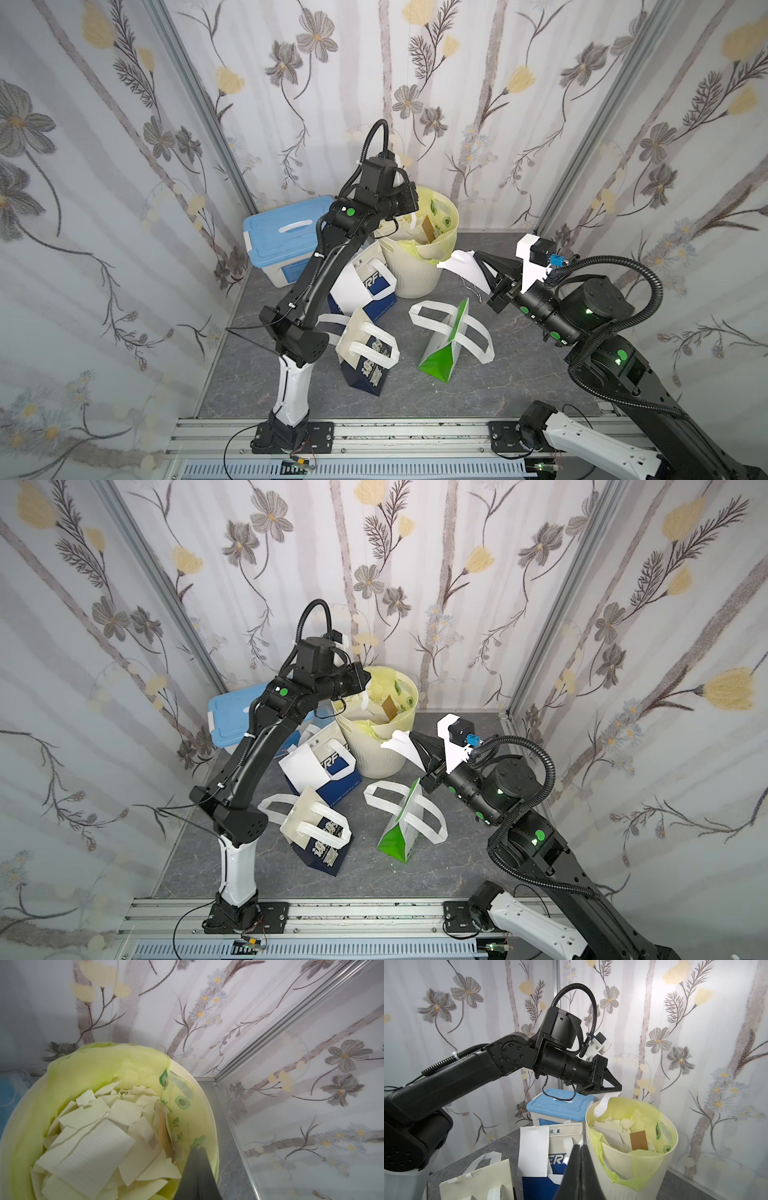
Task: Shred takeout receipts and throw away
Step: Shred the takeout receipt, then place the takeout receipt in the trash bin.
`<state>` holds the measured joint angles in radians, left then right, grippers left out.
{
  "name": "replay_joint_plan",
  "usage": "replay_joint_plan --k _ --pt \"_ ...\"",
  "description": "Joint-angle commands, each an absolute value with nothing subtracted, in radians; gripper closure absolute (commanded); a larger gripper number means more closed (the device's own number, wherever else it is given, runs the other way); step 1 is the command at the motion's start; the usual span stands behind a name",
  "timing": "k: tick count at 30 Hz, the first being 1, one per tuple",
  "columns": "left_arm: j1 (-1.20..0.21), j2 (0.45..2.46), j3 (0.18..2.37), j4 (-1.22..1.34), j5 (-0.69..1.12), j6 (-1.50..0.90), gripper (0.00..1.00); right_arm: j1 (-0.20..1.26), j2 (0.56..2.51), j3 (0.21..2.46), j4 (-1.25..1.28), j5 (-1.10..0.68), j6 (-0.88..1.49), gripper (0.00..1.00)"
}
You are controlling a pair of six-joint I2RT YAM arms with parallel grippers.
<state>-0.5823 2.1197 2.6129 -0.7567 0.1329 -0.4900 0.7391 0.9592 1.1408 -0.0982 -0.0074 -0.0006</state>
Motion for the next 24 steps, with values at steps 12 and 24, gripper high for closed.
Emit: replay_joint_plan --k 12,24 --pt "-0.546 2.269 2.735 -0.802 0.085 -0.402 0.26 0.632 0.985 1.145 -0.097 -0.049 0.056 1.0" --pt "-0.569 2.002 2.605 -0.76 0.323 -0.379 0.23 0.592 0.975 1.143 -0.026 -0.205 0.189 1.0"
